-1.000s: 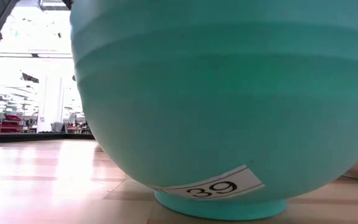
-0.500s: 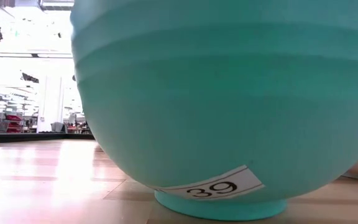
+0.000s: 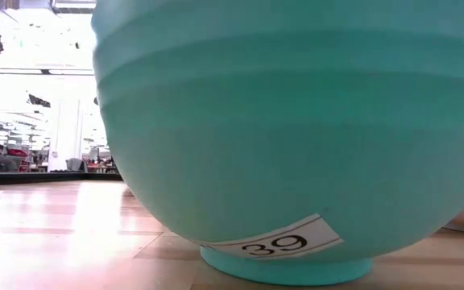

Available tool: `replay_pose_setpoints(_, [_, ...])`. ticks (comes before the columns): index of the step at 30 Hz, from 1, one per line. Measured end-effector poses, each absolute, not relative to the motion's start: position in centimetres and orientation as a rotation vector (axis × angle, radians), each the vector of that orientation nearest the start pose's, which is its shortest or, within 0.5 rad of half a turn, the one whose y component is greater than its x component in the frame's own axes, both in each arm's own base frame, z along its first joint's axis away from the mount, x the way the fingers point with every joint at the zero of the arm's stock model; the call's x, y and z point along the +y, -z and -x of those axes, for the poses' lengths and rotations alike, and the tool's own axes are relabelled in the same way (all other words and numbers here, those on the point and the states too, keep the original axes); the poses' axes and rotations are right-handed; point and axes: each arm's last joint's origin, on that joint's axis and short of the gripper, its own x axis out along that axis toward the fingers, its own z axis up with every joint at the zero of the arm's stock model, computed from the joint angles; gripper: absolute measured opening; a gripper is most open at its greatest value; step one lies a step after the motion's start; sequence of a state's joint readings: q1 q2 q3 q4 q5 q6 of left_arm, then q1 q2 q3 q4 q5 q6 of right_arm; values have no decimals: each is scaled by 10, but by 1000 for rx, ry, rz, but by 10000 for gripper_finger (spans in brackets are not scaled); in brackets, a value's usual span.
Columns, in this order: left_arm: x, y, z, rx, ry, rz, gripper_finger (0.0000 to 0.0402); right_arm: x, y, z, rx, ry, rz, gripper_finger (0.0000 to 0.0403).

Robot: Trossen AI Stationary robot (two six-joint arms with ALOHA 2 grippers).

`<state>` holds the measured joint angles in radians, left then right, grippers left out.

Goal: Nest bowls inside each other
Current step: Stack the green bowl on the bottom black bowl

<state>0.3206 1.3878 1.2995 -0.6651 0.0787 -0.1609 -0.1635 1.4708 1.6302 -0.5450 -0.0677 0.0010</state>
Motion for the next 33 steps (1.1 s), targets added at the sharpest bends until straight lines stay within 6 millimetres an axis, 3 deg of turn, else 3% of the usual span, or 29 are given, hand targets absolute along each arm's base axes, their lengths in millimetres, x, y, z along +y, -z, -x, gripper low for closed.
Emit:
replay_pose_setpoints(6, [76,-324,-284,804,-262,296,0,-35,-418,-304,517,59,-70,72])
replay_pose_setpoints(13, [68,-327,-287,782,-228,296,0,-10,-412,-299,613,16,-55,70])
replay_pose_setpoints(20, [62,-327,-287,786,-195,305,0,-1,-415,-270,548,49,-63,70])
replay_pose_setpoints(27, [59,-329,-291,755,-177,305,0,0,-382,-225,374,52,-183,70])
replay_pose_setpoints(33, [58,-326,-290,769,-190,334,0,11,-351,-200,309,-26,-177,70])
